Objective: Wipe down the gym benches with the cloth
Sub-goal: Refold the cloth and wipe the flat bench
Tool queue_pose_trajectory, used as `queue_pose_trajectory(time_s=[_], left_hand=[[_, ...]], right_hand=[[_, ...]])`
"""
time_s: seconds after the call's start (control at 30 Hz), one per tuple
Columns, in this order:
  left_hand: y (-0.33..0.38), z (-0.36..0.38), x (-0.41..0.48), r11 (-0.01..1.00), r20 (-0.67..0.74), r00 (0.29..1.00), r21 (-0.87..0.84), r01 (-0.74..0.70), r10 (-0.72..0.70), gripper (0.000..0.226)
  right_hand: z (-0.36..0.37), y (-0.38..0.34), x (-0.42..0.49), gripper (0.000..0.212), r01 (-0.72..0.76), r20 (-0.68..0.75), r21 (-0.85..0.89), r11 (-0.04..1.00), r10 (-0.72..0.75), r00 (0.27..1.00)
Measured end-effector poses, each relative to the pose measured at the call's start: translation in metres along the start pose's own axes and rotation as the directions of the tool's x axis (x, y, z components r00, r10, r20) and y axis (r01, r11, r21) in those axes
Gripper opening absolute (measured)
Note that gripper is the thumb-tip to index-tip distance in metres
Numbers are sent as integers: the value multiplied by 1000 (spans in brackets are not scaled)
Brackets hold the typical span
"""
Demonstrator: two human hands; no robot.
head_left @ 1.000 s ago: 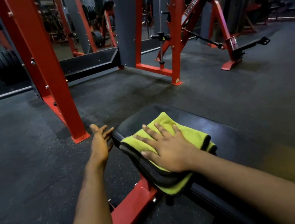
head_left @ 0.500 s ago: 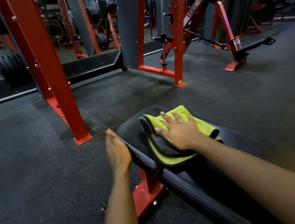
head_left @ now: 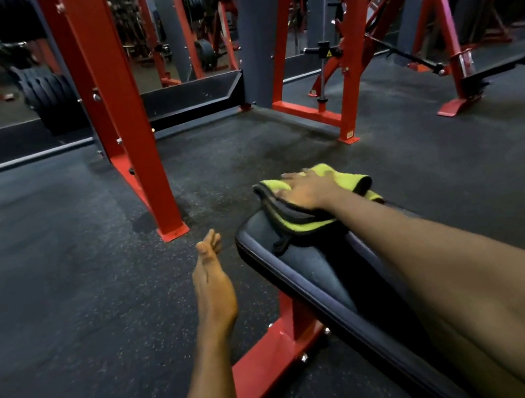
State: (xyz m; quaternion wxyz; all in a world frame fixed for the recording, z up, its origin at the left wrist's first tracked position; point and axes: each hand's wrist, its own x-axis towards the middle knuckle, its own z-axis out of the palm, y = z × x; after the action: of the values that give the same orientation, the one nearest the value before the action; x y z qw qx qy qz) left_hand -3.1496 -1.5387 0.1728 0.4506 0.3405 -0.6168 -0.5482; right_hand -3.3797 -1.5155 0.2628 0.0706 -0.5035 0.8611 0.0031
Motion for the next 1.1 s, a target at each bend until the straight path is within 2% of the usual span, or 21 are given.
queue_pose_trajectory(time_s=[0.07,0.17,0.2,0.27,0.37,0.5,0.6,0.67,0.73,0.87,0.9,1.0,1.1], left_hand=[[2,-5,-1,1000,-76,997,-6,-7,7,69],[1,-10,-1,1000,-154,988,-14,-17,14,69],[2,-10,-1,1000,-157,987,-15,-22,19,69],[2,-10,-5,1000,-141,990,-16,-23,21,71],[2,-15,-15,1000,-125,992,-8,-25,24,79],[10,-21,-20,999,-145,988,28,-46,50,84],[18,-14,-16,999,-183,983,49,-19,28,82],[27,-1,-10,998,-188,982,56,-25,35,83],[35,17,-3,997,-190,981,69,-22,35,81],[47,53,8,992,-176,984,117,45,-24,73],[48,58,9,983,-169,985,170,65,-35,70],[49,69,14,950,-162,984,288,121,-76,68],[43,75,14,929,-144,987,352,114,-66,64]], right_hand=[[7,-33,-15,61,158,25,-28,987,-157,987],[23,-46,-75,64,406,2,-120,906,-409,912],[28,-37,-97,65,464,-17,-141,875,-470,882],[31,-12,-130,58,499,-15,-87,862,-502,865],[24,-2,-119,55,408,-3,-12,913,-408,913],[11,-48,-52,59,210,5,-14,978,-210,978],[16,-56,-57,61,272,-6,-50,961,-272,962],[25,-34,-90,64,371,-29,-75,926,-374,927],[31,-1,-122,78,408,-55,-58,911,-411,910],[28,75,-145,106,231,-83,-23,973,-232,969],[26,89,-143,100,173,-87,-19,985,-174,981],[17,109,-121,64,16,-53,63,998,-13,998],[12,102,-78,60,-62,-44,147,987,69,997]])
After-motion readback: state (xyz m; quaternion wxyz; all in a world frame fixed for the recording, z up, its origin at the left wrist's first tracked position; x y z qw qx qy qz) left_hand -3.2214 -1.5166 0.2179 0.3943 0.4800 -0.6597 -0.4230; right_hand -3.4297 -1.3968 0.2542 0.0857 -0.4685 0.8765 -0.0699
